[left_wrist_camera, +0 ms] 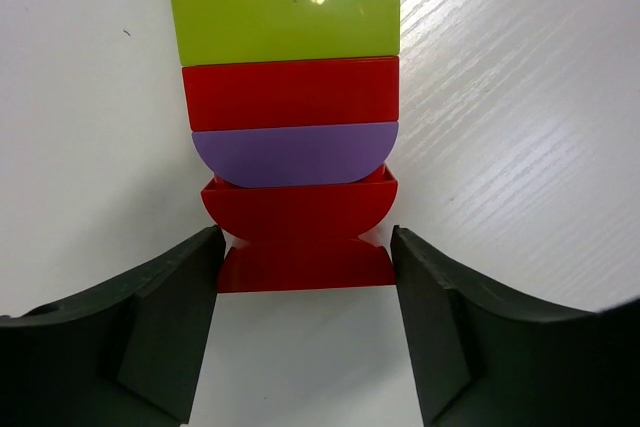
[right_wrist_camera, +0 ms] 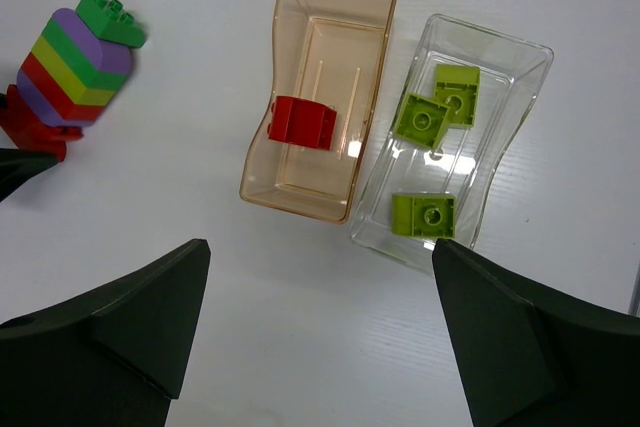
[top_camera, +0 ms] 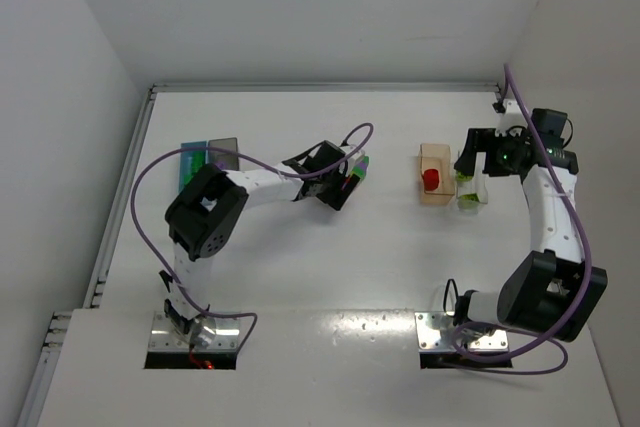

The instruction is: Sort the legos into containers by color

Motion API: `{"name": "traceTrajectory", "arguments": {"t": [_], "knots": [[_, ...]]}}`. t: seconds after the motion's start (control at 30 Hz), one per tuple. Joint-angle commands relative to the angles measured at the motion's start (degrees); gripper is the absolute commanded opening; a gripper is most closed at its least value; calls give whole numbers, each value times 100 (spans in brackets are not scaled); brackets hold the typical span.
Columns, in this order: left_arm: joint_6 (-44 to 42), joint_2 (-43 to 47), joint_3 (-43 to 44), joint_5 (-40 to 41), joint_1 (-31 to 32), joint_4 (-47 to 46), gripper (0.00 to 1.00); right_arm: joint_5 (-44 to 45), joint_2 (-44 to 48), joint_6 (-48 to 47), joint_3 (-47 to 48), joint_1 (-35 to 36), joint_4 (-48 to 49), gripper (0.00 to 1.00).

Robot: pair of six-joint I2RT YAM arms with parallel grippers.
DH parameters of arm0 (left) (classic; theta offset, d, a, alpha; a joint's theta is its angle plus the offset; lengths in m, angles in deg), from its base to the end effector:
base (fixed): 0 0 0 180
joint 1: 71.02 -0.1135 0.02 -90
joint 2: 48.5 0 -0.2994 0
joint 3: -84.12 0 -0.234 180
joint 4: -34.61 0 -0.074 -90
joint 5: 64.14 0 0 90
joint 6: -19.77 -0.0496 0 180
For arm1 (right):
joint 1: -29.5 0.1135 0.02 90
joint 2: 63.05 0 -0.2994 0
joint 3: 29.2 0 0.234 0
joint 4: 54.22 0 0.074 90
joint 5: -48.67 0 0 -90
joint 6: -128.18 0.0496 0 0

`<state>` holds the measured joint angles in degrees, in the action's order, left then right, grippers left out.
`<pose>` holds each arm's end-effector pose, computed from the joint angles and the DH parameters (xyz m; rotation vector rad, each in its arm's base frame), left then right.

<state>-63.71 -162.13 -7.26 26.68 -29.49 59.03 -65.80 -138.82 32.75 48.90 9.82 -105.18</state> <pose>0.3242 -0.2862 0.1950 0.7355 2.3538 -0.3550 0.2507 -0.0679 0.3238 0.0999 2.3403 0.3025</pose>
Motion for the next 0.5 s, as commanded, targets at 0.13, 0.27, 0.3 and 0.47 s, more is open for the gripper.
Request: {"name": "traceTrajectory", "arguments": {"t": [0.13, 0.27, 0.3, 0.47], "knots": [[16, -151, -10, -73, 38, -306, 57, 21, 106, -81, -23, -9, 94, 94], [-98, 15, -256, -125, 38, -306, 44, 21, 106, -81, -23, -9, 94, 94], [-99, 103, -343, -126, 38, -306, 42, 21, 106, -81, -23, -9, 94, 94], [-773, 1190, -1467, -345, 38, -420, 29, -330, 54, -3, 30, 43, 147, 91]]}}
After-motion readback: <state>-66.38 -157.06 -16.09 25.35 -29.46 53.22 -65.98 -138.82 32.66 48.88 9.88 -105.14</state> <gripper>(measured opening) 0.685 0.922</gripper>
